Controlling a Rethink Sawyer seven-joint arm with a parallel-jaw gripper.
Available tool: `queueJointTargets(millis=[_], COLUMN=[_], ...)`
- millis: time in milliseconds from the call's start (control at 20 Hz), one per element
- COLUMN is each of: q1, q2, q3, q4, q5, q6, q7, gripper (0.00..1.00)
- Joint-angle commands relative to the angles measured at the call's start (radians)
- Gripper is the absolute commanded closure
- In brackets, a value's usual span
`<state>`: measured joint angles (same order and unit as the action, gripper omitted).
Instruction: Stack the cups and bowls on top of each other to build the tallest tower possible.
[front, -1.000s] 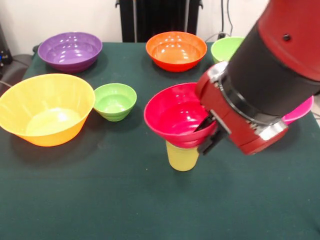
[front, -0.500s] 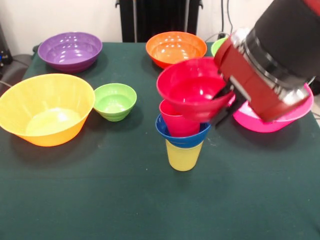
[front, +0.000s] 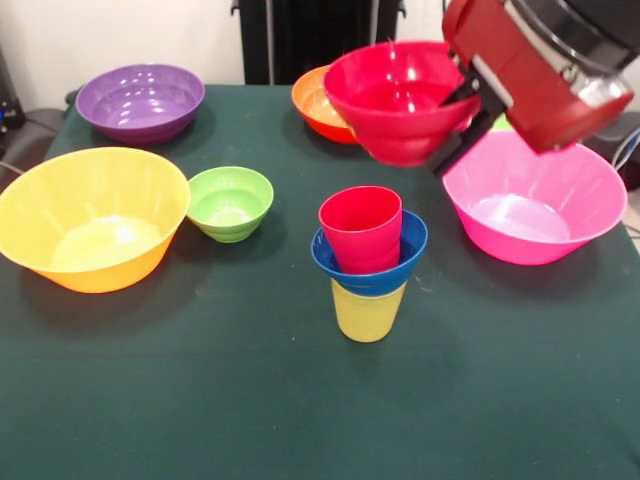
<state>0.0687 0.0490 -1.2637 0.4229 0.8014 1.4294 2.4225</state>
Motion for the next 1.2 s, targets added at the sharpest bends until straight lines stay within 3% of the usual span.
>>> queueJointTargets(millis=[50, 700, 1200], q1=[0.029, 0.073, 0.082], q2=[-0.061, -0.080, -0.060], q3=[0.204, 0.352, 0.401], q4=[0.184, 0.333, 0.328], q5=[-0.157, -0.296, -0.342], q6=[-0.078, -0.273, -0.322], q7=[-0.205, -0.168, -0.082], gripper=[1.00, 1.00, 1.00])
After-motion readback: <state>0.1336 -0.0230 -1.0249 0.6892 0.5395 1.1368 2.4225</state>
